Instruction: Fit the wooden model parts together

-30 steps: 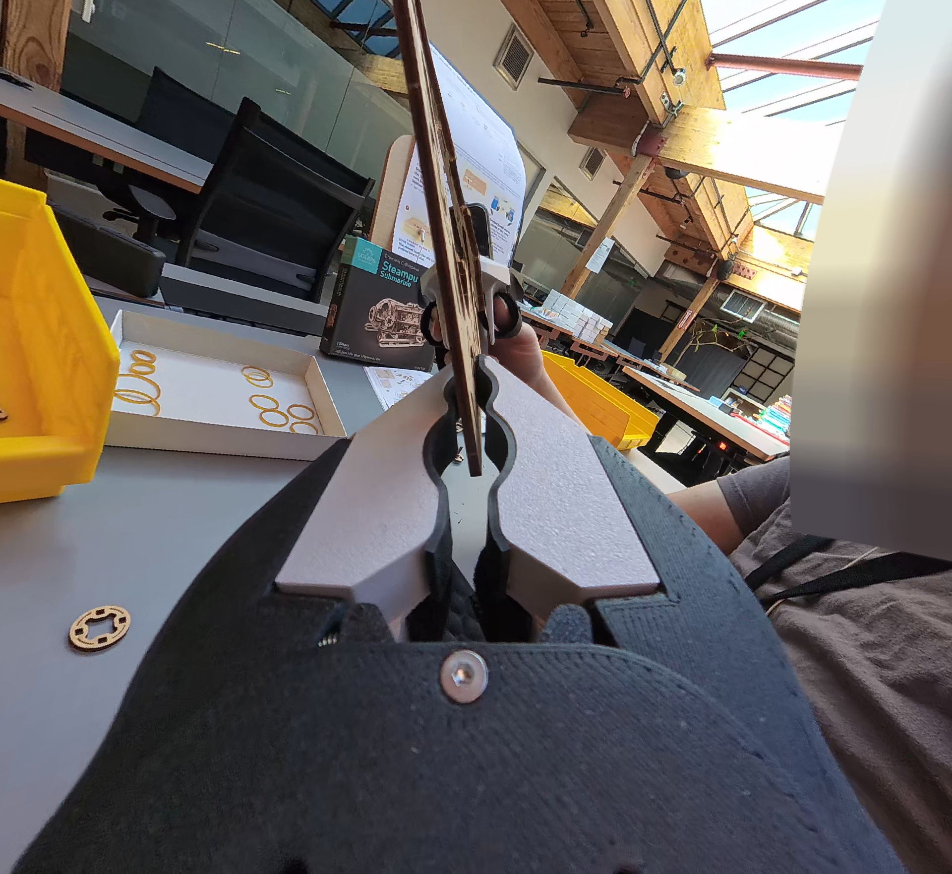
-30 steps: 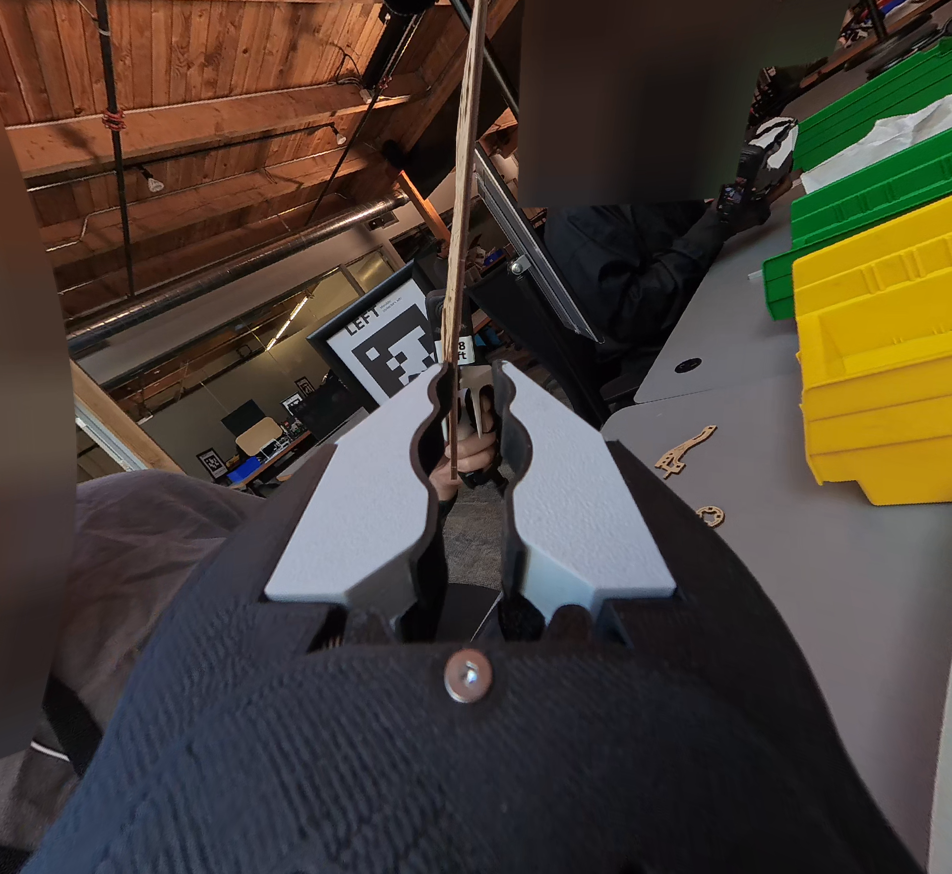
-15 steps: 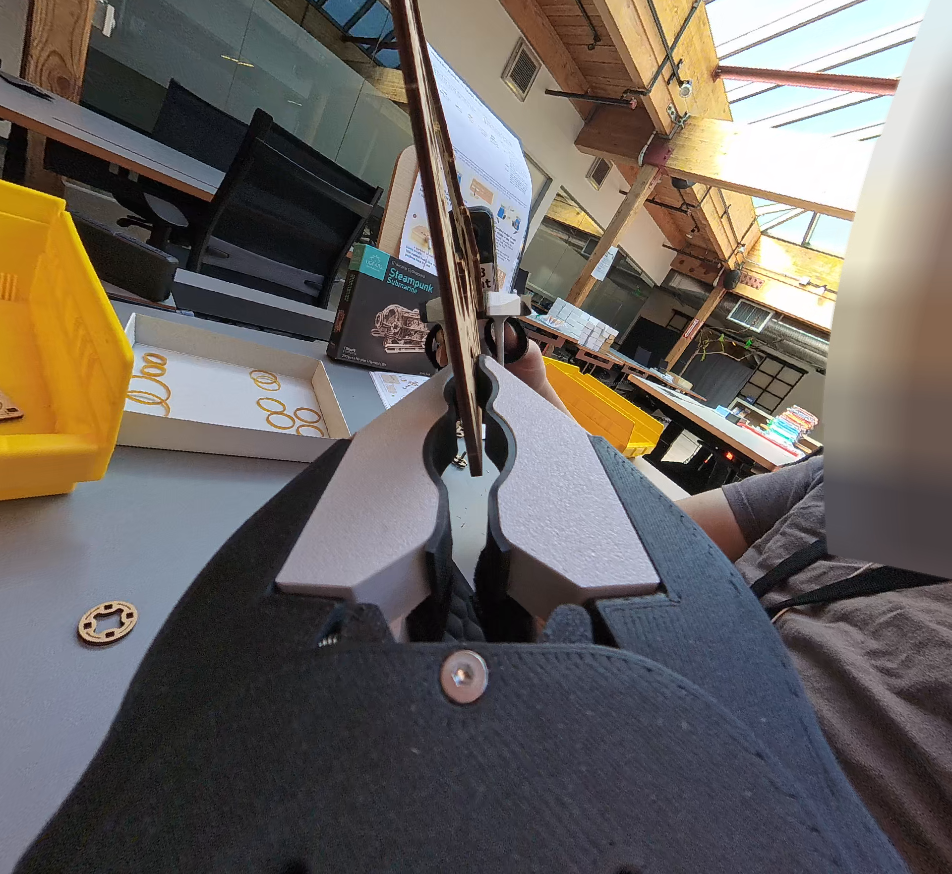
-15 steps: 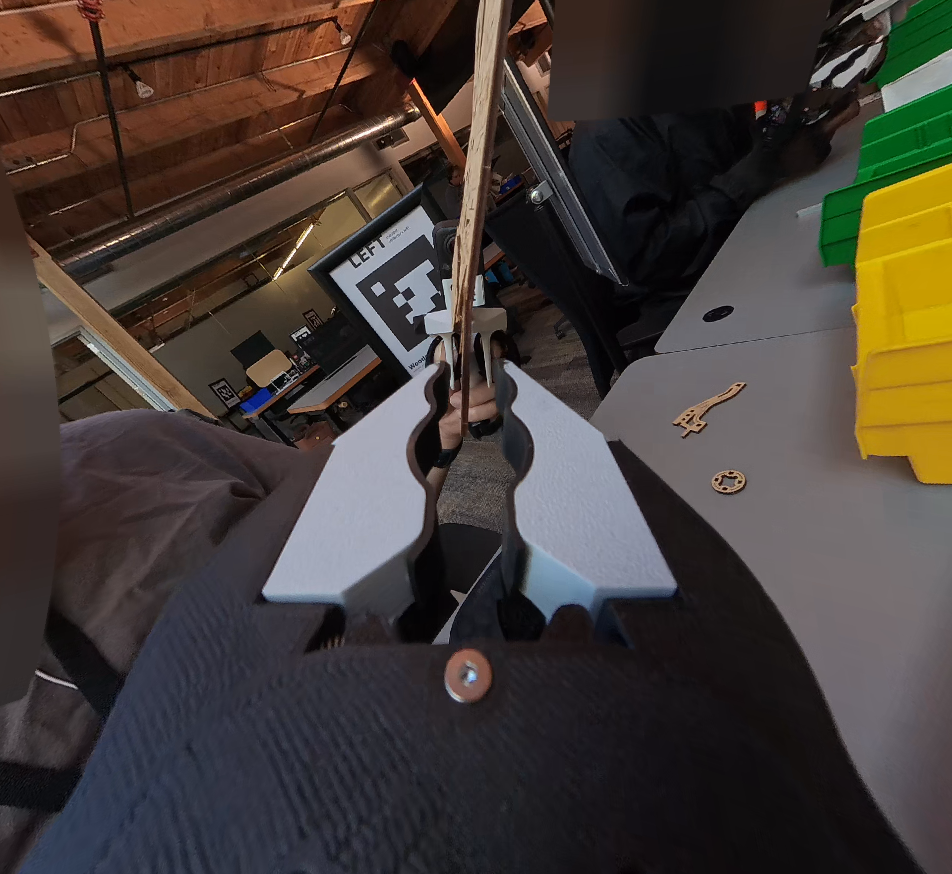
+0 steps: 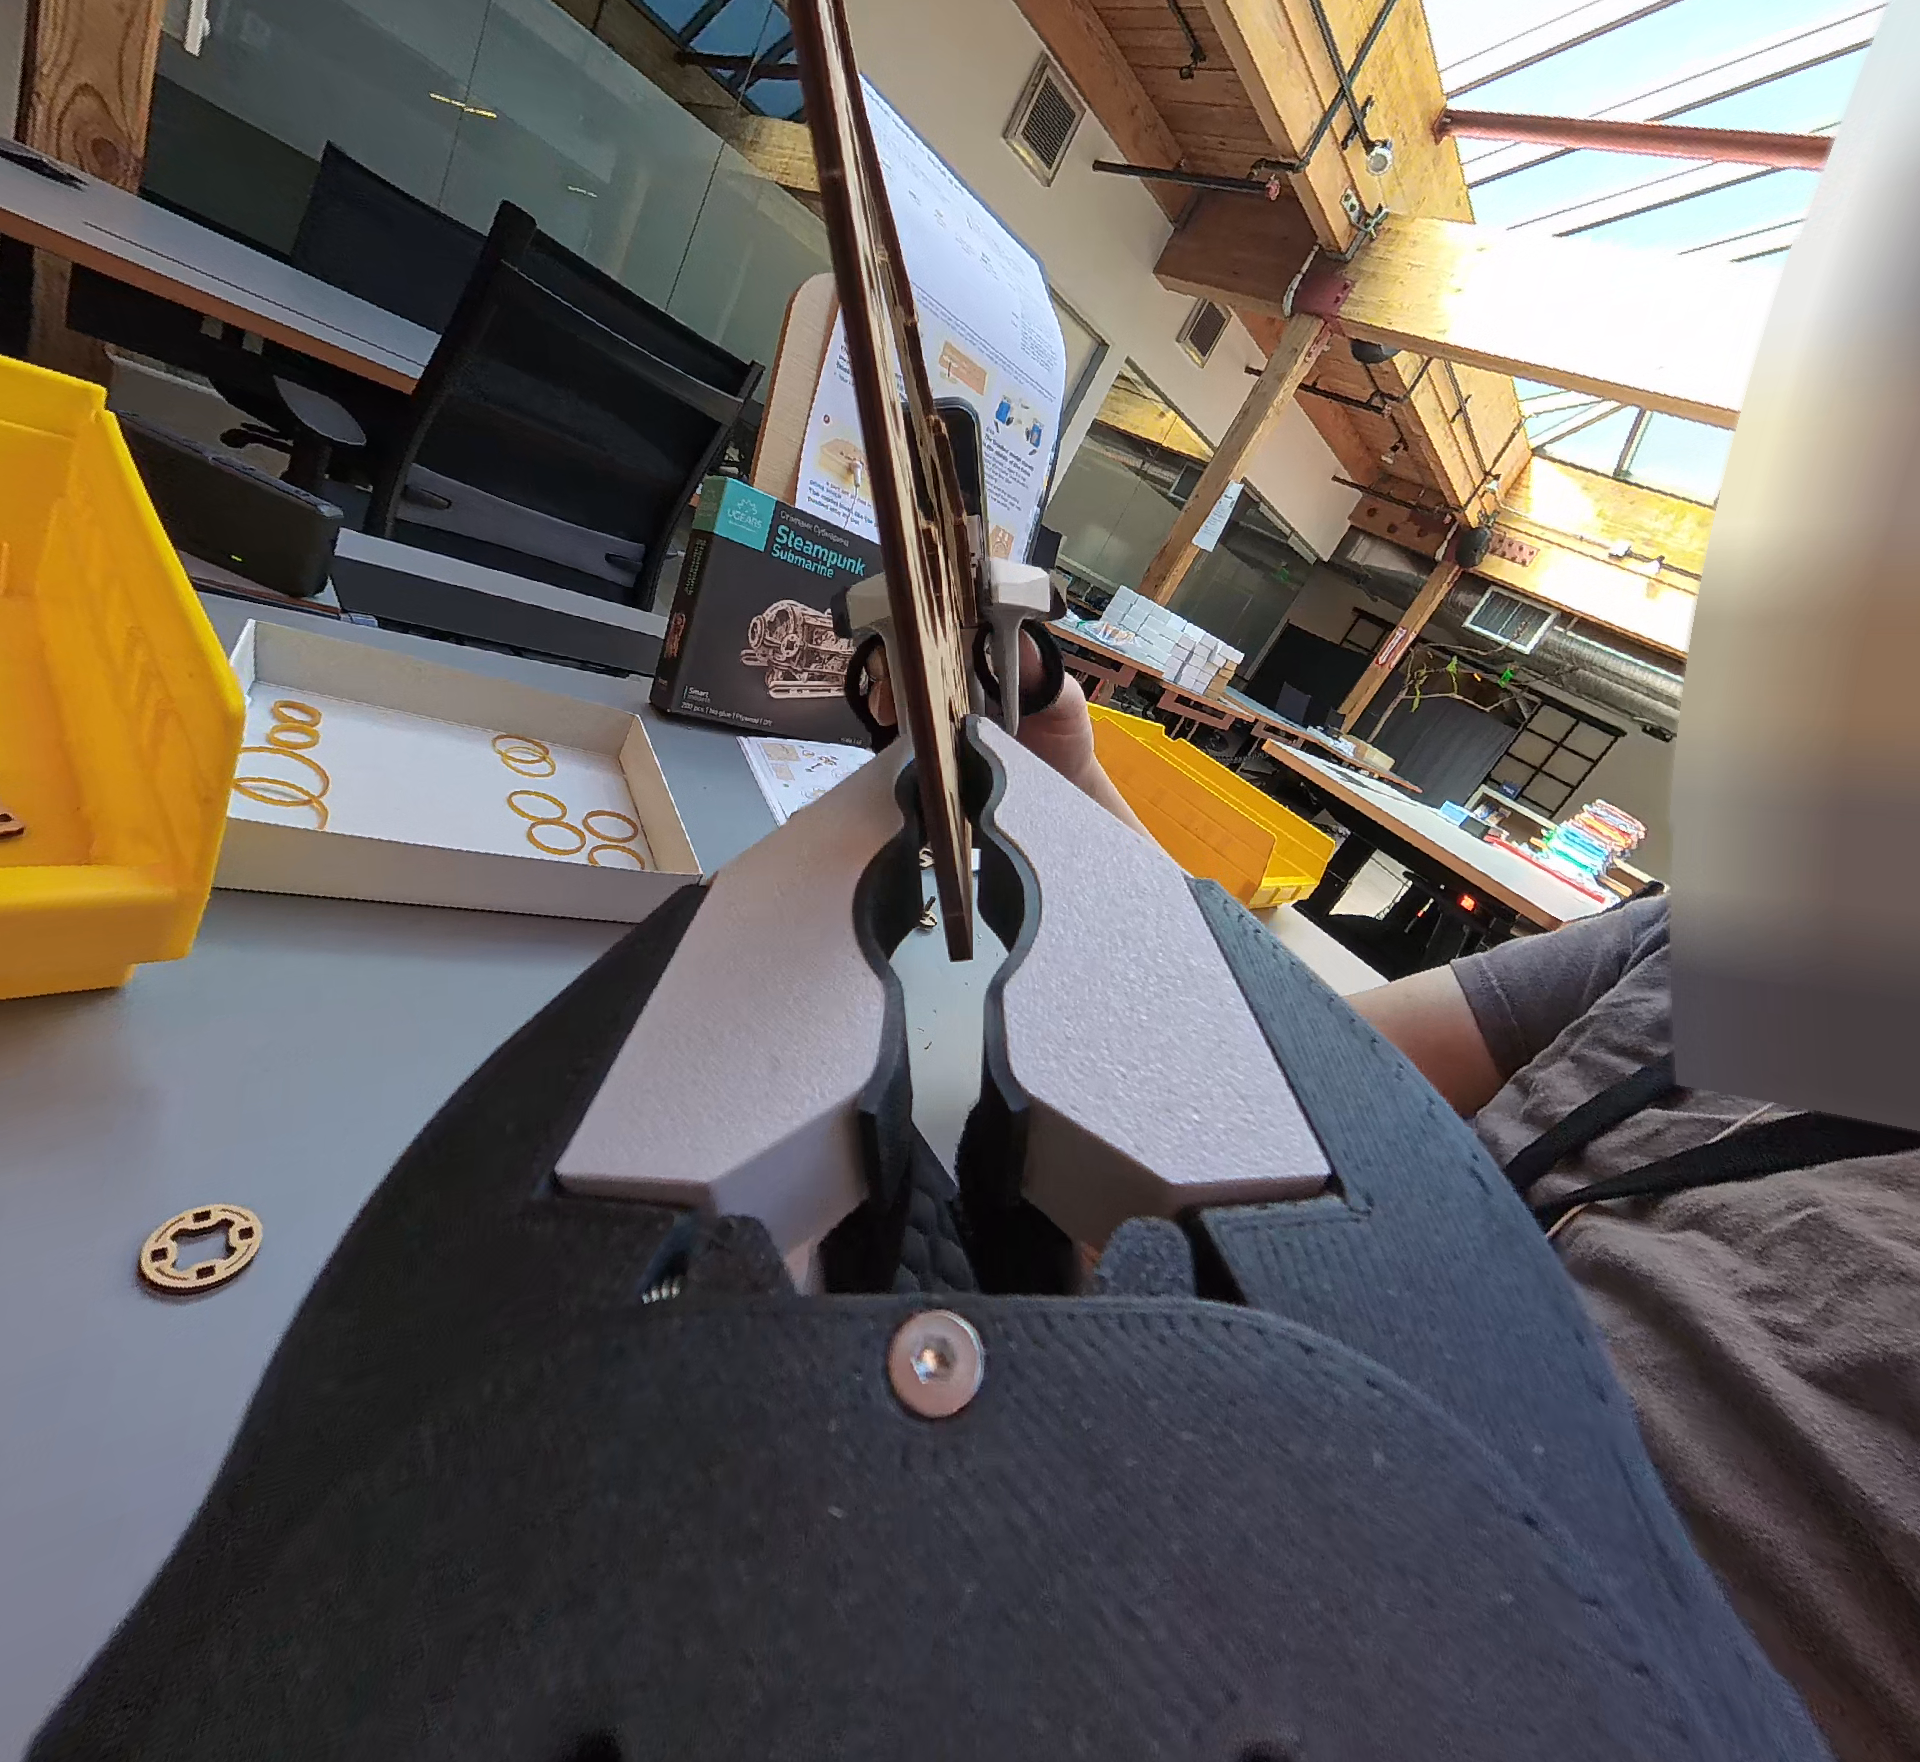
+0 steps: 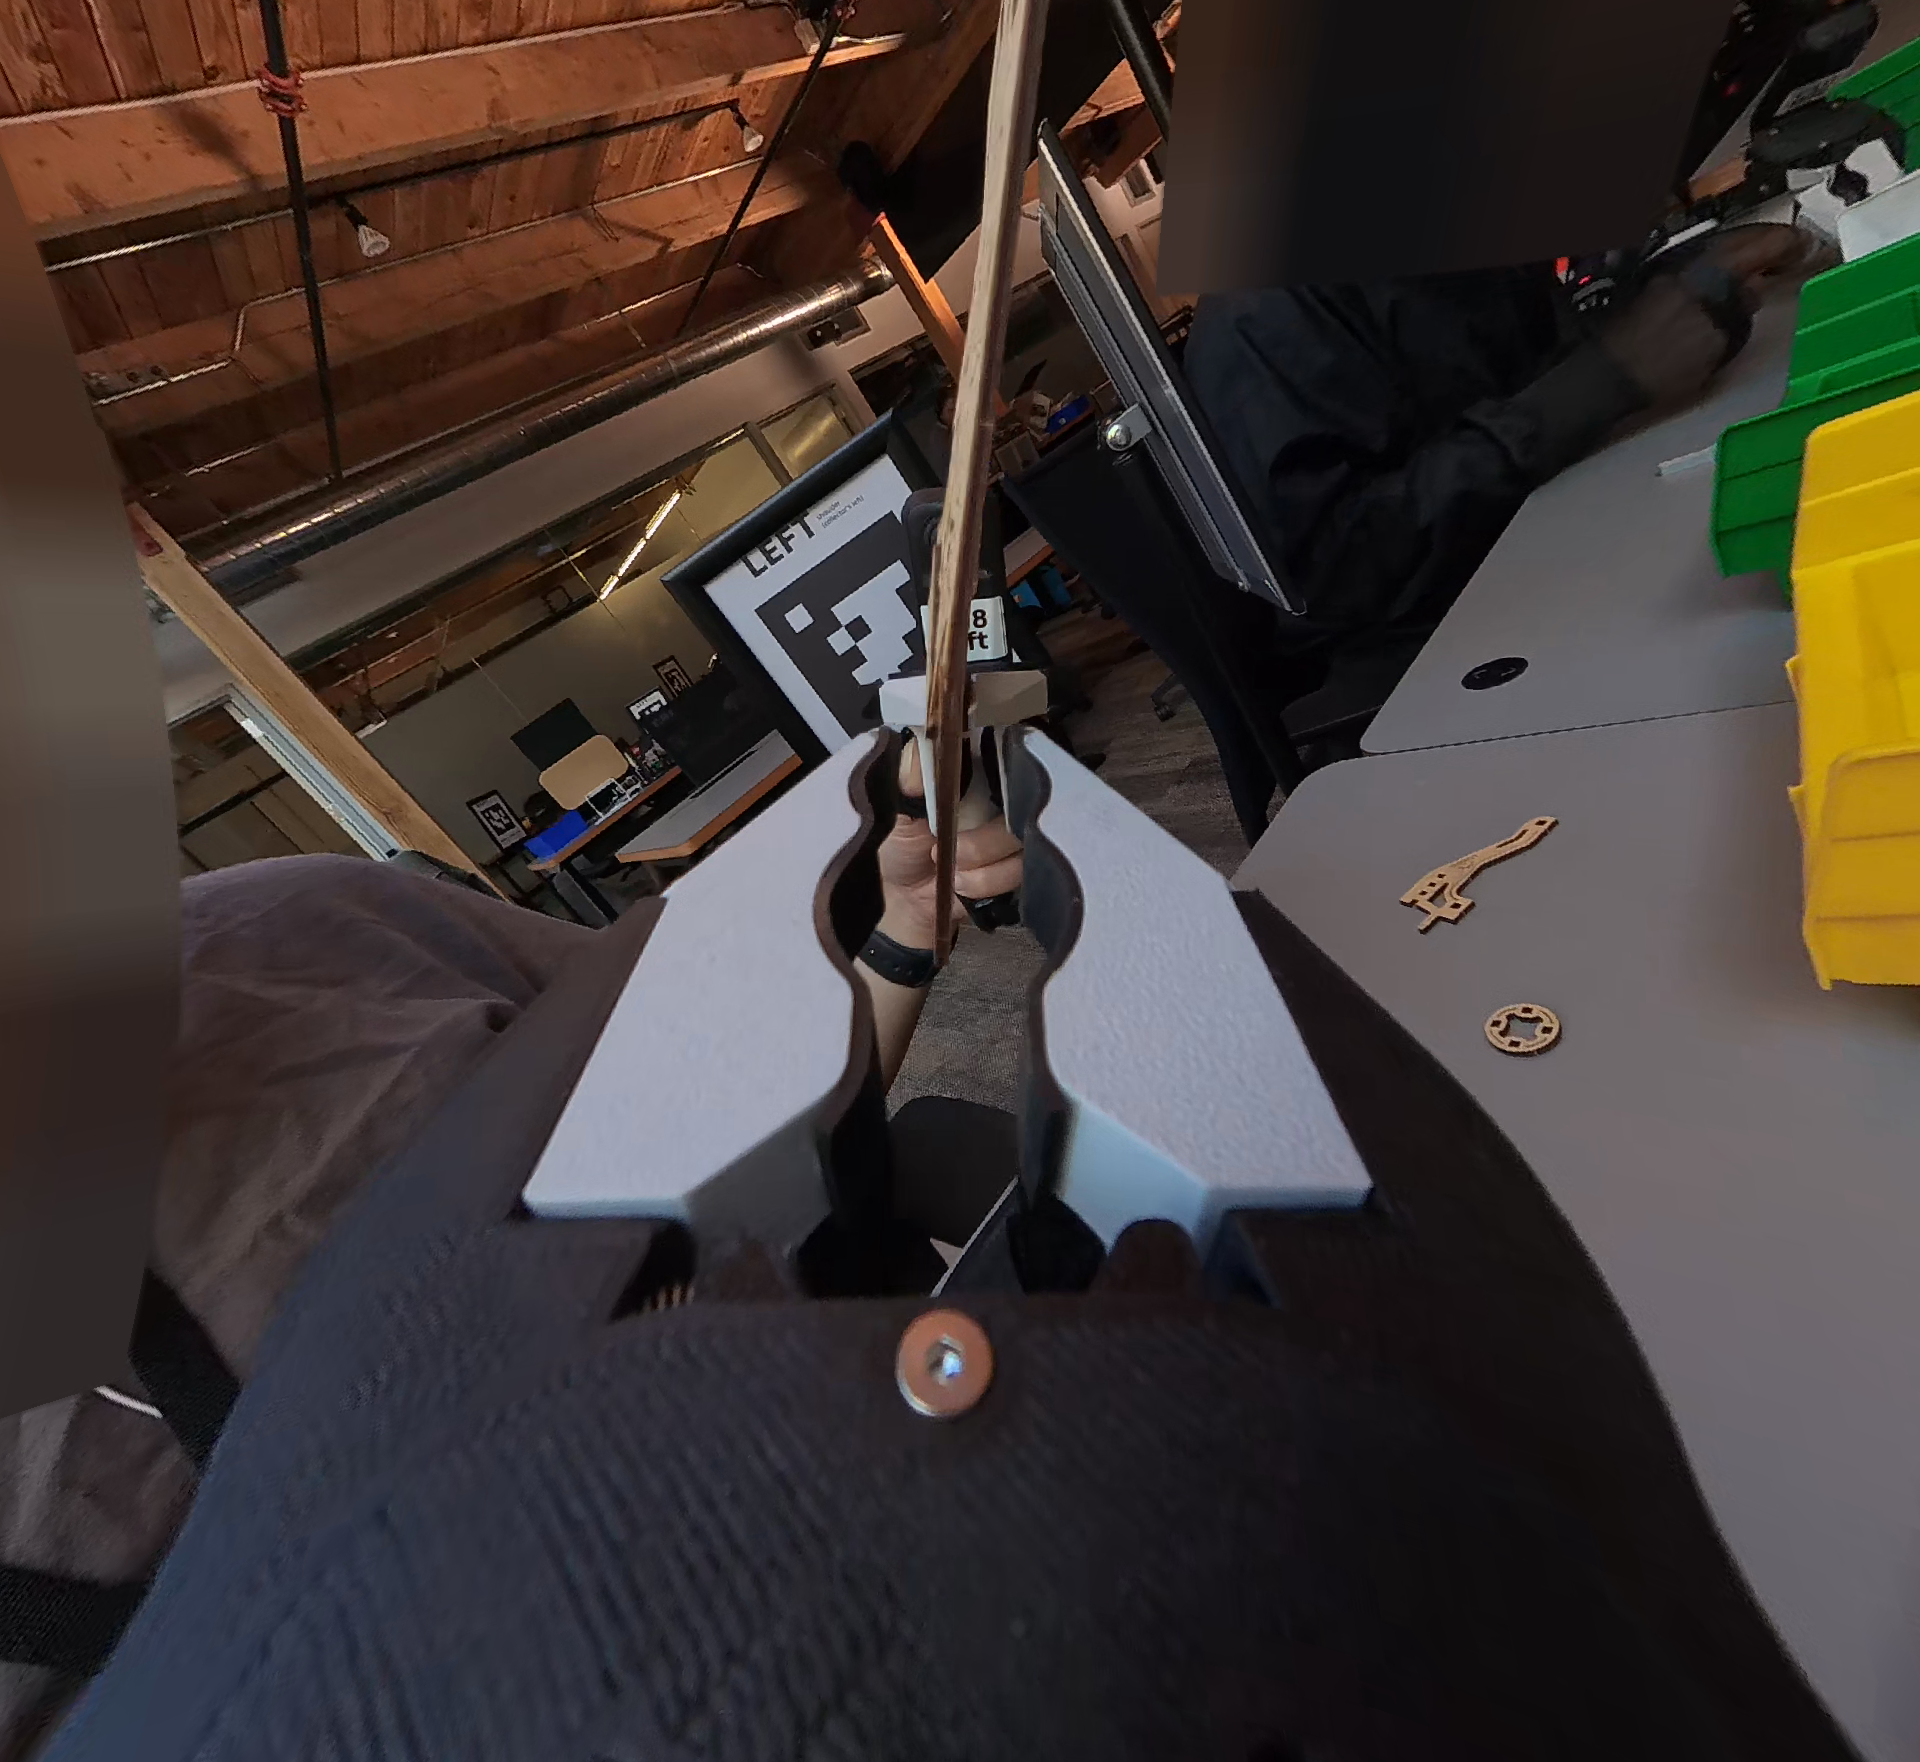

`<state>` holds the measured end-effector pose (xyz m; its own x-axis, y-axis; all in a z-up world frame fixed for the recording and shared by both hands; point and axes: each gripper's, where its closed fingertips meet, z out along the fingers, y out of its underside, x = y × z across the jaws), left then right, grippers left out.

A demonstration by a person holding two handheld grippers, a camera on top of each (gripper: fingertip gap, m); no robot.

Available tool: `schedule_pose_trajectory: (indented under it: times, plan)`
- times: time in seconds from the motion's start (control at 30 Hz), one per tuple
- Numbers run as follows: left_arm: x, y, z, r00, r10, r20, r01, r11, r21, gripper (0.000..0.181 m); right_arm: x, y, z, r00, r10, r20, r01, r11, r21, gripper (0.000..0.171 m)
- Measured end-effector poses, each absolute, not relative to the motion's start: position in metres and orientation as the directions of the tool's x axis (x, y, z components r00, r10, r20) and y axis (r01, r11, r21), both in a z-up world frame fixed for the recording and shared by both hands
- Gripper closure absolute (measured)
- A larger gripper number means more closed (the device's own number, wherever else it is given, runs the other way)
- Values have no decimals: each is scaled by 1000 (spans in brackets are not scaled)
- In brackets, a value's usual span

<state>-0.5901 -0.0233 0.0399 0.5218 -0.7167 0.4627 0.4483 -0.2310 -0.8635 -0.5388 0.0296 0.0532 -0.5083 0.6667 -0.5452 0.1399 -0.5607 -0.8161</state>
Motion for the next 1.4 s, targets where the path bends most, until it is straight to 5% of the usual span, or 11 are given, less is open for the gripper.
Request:
schedule_pose_trajectory:
  times: [1.4]
  plan:
    - [-561, -23, 32, 500, -752, 430, 373, -261, -890, 181, -520, 41, 83, -557, 682, -474, -20, -581, -814, 170]
